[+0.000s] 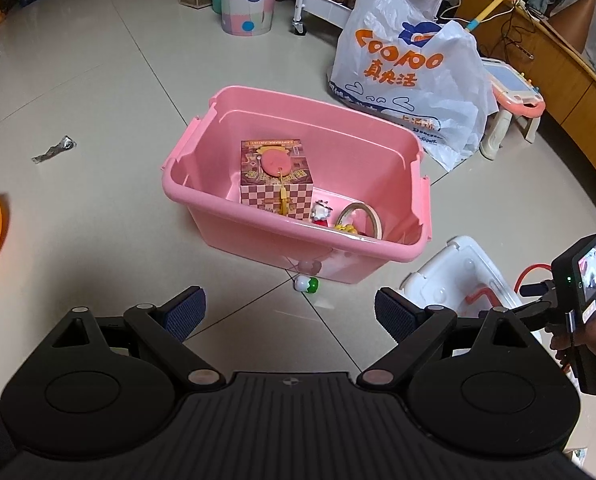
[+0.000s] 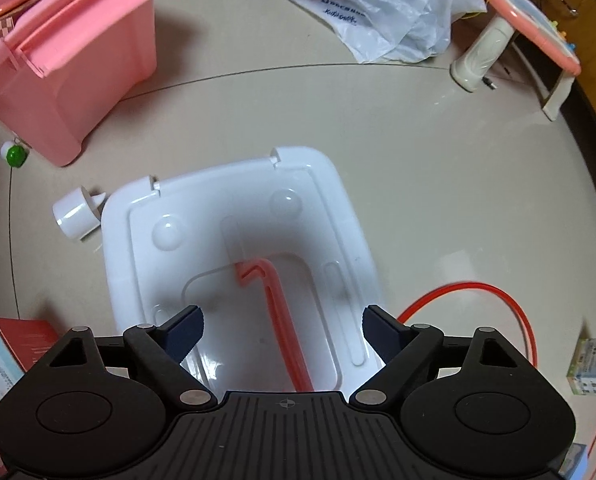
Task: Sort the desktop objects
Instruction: 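Move the right tool down to the pink handle of the white lid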
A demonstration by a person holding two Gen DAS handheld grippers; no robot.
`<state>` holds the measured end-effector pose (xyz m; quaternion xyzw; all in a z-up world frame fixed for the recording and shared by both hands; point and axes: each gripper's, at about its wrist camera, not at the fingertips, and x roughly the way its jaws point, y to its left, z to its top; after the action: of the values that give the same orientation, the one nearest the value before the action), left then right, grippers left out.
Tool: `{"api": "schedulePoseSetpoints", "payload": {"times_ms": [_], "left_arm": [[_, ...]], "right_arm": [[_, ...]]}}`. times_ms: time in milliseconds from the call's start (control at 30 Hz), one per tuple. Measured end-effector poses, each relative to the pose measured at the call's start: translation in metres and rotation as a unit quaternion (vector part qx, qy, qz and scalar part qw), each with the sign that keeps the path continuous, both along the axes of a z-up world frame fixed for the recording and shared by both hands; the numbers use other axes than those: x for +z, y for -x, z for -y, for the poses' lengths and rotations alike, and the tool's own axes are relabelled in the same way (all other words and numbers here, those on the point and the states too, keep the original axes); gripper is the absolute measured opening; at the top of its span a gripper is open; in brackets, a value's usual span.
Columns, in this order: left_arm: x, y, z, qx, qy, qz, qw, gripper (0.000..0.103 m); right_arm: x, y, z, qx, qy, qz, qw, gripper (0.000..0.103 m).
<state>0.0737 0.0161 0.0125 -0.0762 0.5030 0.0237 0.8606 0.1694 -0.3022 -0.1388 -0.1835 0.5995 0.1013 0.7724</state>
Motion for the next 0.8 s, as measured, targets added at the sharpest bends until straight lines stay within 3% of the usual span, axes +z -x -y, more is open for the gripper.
{"api": "schedulePoseSetpoints", "payload": {"times_ms": [300,800], "left_arm": [[-0.001,0.002,0.001,-0.002,-0.001,-0.005,1.0,0.094],[-0.008,-0.008,0.004,-0.003,-0.002,-0.01,0.9999,0.094]], "right_arm": [[-0.015,-0.005,0.0,0.01,0.003,-0.02,1.0,0.075],[-0.03,-0.002,-0.005,0.014,-0.015,-0.068,0.997,0.031]]}}
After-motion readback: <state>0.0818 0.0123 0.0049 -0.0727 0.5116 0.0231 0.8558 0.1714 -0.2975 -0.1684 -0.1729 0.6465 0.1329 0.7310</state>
